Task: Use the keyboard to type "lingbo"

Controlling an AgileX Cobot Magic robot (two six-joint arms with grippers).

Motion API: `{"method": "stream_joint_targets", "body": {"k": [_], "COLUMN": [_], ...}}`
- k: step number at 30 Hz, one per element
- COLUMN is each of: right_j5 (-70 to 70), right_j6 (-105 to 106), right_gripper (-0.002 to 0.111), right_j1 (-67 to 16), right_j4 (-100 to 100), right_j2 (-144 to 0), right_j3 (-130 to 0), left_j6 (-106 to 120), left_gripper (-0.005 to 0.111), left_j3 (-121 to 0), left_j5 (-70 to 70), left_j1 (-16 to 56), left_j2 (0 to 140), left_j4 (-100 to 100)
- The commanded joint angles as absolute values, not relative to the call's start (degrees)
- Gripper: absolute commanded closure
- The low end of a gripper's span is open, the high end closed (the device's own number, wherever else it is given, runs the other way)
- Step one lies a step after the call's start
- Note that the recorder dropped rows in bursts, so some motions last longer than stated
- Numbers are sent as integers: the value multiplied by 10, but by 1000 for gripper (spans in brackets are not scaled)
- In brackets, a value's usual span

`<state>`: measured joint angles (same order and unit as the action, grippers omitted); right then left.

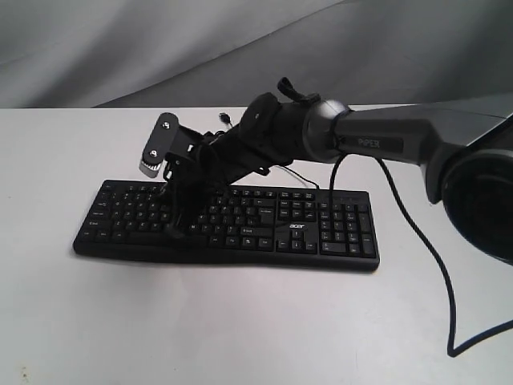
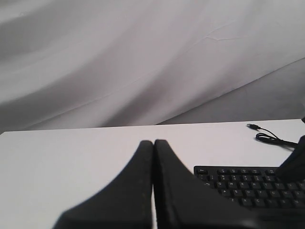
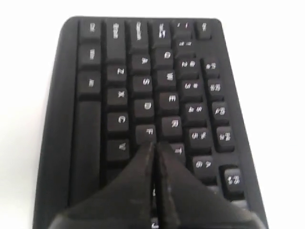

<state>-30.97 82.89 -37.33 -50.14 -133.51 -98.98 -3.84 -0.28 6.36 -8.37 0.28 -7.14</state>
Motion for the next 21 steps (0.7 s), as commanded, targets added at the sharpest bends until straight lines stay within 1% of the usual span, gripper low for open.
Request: {"method": "stream_joint_targets", "body": {"k": [1,21], "right_j5": [-327,-333], "right_j6": [808,806], "right_gripper": [108,108], "right_j1": [-377,-377], "right_j4": [-494,-493], "right_j2": [-1364,-1385], "right_j3": [-1035,-1044], "left_j6": [-40,-40], "left_gripper": [106,106], "left_j3": [0,0], "left_j5": [58,58], "left_j1": [-80,-80], "left_j2": [0,0], "left_j4": [-72,-72]}}
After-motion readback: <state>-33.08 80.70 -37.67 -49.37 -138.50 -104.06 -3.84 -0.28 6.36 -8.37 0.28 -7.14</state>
